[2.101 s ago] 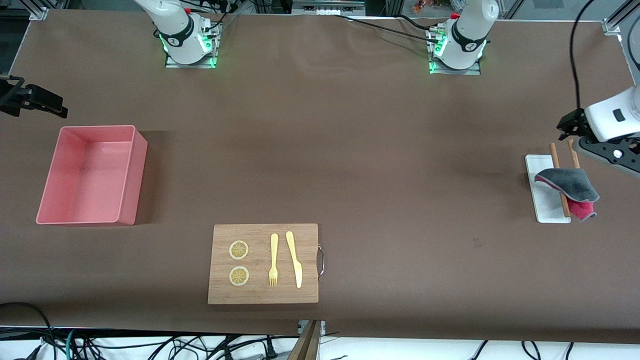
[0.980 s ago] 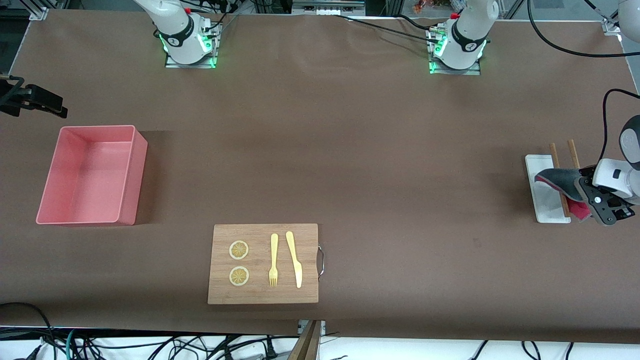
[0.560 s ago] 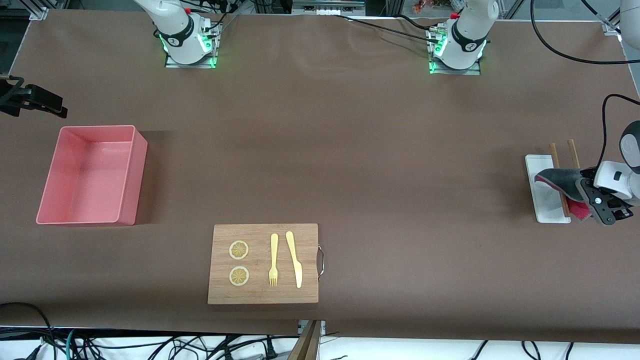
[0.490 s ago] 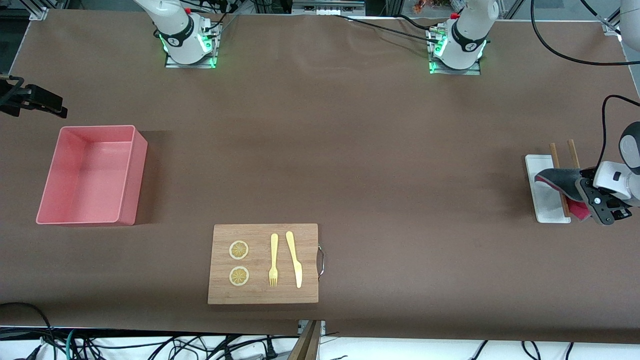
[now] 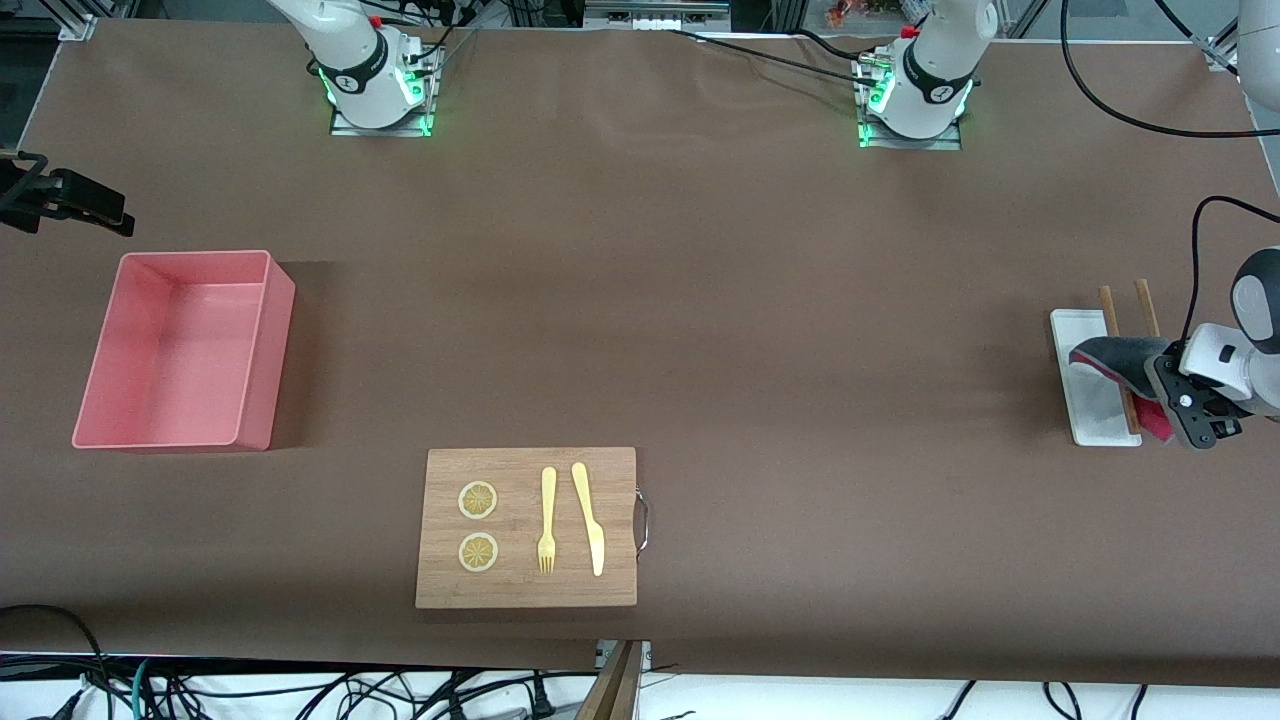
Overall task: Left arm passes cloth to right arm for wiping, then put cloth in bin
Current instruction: 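Lower the left gripper toward the grey cloth on the white holder, then close the left gripper on the grey cloth, then carry the cloth to mid-table with the left gripper while the right gripper approaches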
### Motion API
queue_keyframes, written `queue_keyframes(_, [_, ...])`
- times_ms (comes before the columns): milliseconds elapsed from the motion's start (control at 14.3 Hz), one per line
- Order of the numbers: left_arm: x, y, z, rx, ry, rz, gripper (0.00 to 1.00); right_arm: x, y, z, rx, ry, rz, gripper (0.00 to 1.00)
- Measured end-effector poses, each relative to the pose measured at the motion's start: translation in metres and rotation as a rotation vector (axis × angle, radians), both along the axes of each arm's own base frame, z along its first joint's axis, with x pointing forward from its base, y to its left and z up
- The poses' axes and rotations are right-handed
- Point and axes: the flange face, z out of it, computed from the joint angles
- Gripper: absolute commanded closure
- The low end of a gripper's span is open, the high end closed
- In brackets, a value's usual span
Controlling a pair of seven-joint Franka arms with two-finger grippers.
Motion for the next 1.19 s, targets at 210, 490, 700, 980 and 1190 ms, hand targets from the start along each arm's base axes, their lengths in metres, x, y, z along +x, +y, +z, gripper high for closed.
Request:
queue_keyframes(210, [0.001,-0.001,0.001,-0.004,-0.003,-0.006,1.0,0.0,0.0,-0.001,0.0,0.001,0.0,0.0])
queue_keyframes(490, [0.012,-0.015,0.029,-0.003,-0.037,-0.026,1.0,0.002,0.0,-0.004,0.0,0.007,0.0,0.0])
queue_keyframes(700, [0.013,-0.042,0.085,-0.014,-0.023,-0.044,0.96,0.002,0.0,-0.005,0.0,0.008,0.0,0.0])
queue_keyframes(980, [0.01,-0.103,0.155,-0.027,0.037,0.063,0.99,0.004,0.0,-0.008,0.003,0.015,0.0,0.0])
queue_keyframes(1190, [0.007,-0.154,0.187,-0.008,0.061,0.208,1.0,0.009,0.002,-0.018,0.017,0.03,0.001,0.0])
